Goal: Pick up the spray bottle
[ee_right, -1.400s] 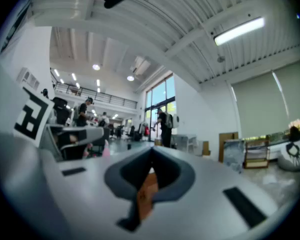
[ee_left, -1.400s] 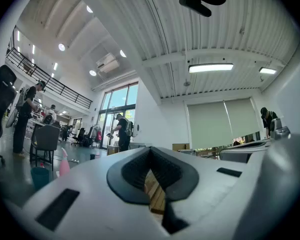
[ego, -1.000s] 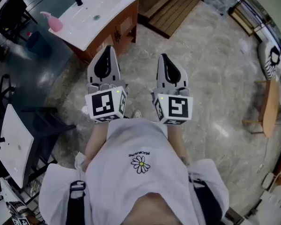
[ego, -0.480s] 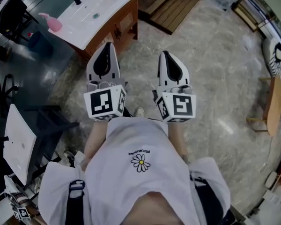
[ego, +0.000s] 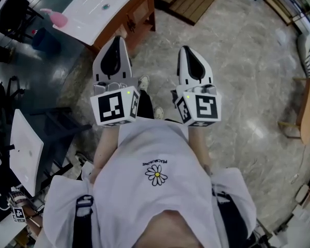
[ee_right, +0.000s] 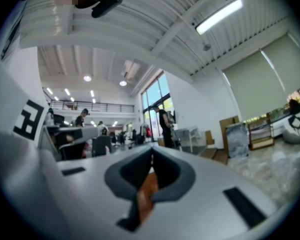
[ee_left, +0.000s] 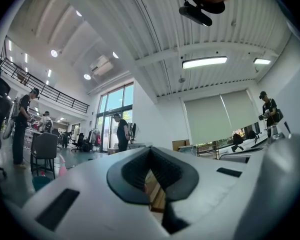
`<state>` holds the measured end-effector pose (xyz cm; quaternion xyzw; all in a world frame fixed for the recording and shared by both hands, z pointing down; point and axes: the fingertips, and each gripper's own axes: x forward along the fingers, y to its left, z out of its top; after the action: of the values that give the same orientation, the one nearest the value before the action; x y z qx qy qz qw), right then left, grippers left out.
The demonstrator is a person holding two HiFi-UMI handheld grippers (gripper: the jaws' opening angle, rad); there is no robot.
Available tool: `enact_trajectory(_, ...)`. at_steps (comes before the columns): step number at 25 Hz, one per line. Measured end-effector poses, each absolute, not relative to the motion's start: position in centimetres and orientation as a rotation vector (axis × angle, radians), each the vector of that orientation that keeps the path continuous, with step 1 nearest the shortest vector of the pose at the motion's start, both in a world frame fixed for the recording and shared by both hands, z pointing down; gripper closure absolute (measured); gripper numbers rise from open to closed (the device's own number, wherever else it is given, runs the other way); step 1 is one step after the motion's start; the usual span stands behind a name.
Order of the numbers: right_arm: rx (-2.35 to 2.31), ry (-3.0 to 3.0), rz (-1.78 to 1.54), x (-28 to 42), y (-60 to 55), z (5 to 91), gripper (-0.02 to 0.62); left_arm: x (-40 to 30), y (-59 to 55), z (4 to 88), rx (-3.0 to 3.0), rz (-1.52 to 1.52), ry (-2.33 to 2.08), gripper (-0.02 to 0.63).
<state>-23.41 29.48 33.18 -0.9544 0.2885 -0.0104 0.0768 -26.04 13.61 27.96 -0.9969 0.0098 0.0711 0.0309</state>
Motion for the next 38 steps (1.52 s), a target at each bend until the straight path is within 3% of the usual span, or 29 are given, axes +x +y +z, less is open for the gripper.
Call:
enact_trajectory(19, -2.977, 0.81, 0.089, -19.6, 30.2, 31.2, 0.566, -20.7, 13.7, 27.2, -3.089, 0.314, -0.044, 0.586)
enact_trajectory(38, -3.05, 0.887, -0.107, -9.6, 25.0, 35.5, 0.566, -9.1, 9.9, 30.7, -3.142, 0.182, -0.03, 0.586)
